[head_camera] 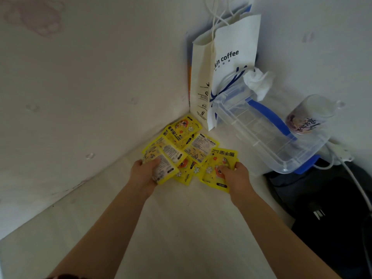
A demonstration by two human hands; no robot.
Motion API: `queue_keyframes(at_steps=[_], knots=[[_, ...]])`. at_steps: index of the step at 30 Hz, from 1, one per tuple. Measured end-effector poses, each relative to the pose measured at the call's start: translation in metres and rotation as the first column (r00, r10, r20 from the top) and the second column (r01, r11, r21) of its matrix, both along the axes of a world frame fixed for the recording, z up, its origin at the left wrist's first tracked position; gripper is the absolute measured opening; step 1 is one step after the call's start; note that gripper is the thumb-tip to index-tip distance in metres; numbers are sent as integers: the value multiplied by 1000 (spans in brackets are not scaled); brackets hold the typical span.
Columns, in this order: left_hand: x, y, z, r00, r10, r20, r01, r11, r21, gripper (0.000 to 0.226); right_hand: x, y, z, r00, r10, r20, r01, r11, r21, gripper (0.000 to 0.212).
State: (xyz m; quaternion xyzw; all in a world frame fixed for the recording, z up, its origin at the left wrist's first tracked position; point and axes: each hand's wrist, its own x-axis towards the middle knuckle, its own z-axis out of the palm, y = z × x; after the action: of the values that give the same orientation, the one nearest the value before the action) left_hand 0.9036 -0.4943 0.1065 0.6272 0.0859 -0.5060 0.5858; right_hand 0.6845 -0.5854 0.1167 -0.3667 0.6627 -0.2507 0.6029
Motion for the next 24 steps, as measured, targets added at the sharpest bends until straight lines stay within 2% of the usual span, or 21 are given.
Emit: queue_keyframes(at_steps=[2, 4, 12, 14, 19, 24], knots=[[8, -21, -1, 999, -36, -19, 35, 999, -42, 57, 12, -7, -3, 999, -13, 41, 12, 999, 44, 20], [11, -40, -1, 997, -67, -47, 65, 997, -51, 51, 22, -15, -6, 998, -30, 63, 25, 997, 78, 20], [12, -95, -7, 976, -178, -123, 186, 981, 51, 42, 39, -41, -14, 994, -13, 105, 0, 993, 119, 15], [13, -102, -7, 973, -188, -133, 194, 980, 36, 41, 40, -44, -15, 993, -7, 116, -8, 992, 128, 17], [16, -114, -4, 950, -260, -171, 268, 963, 29, 28, 40, -46, -21, 997, 10, 72, -18, 993, 114, 14], [14, -122, 0, 940, -308, -147, 320, 945, 70, 26, 37, -46, -20, 998, 29, 55, -34, 996, 87, 12]])
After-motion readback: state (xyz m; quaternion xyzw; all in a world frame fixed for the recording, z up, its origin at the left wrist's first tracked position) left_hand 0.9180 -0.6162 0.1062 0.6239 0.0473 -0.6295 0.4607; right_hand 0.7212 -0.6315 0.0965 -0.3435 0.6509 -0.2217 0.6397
